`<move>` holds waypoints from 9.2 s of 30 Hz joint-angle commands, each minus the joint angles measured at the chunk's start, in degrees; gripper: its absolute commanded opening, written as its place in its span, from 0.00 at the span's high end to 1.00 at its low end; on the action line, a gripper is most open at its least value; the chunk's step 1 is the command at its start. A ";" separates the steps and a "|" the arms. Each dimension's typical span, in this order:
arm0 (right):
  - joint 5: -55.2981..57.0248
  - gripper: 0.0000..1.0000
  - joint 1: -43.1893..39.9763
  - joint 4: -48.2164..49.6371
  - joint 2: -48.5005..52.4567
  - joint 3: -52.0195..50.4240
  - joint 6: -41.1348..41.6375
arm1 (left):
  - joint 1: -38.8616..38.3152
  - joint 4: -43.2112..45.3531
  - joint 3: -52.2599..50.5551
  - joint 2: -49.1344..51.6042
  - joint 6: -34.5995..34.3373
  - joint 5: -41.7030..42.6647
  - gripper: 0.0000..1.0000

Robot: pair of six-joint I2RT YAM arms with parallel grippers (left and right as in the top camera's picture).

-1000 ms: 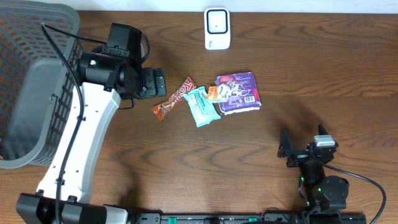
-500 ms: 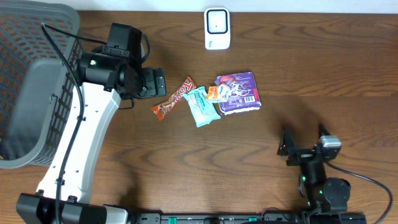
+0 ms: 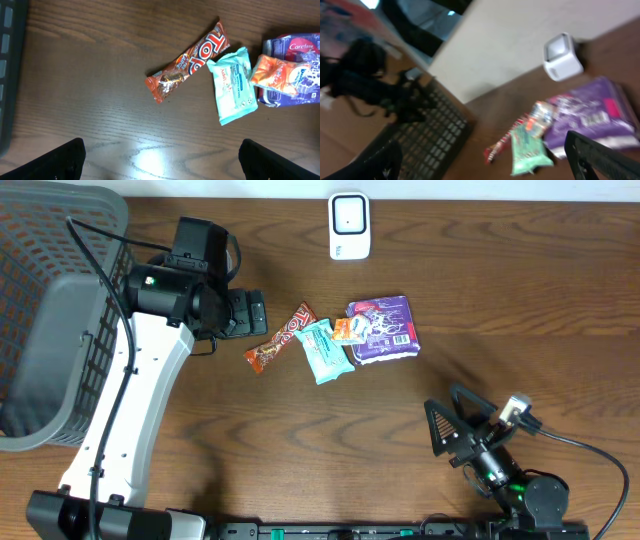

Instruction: Scan the item barcode

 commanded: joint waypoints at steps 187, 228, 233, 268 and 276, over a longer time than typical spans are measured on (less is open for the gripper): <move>-13.27 0.99 -1.18 -10.38 112.89 82.09 -1.09 | 0.24 -0.24 -0.44 0.13 -0.28 -0.68 0.02; 16.41 0.99 1.38 -6.29 113.59 89.59 -4.83 | 0.24 -0.24 -0.44 0.13 -0.28 -0.66 0.02; 28.11 0.99 -7.91 -27.30 108.91 89.59 -14.36 | 0.24 -0.24 -0.44 0.13 -0.28 -0.68 0.02; -9.18 0.01 -21.22 -56.61 108.15 88.41 -41.64 | 0.24 -0.24 -0.44 0.13 -0.28 -0.68 0.02; -4.83 0.01 -6.56 -64.50 108.17 88.39 -48.63 | 0.24 -0.24 -0.44 0.13 -0.28 -0.68 0.02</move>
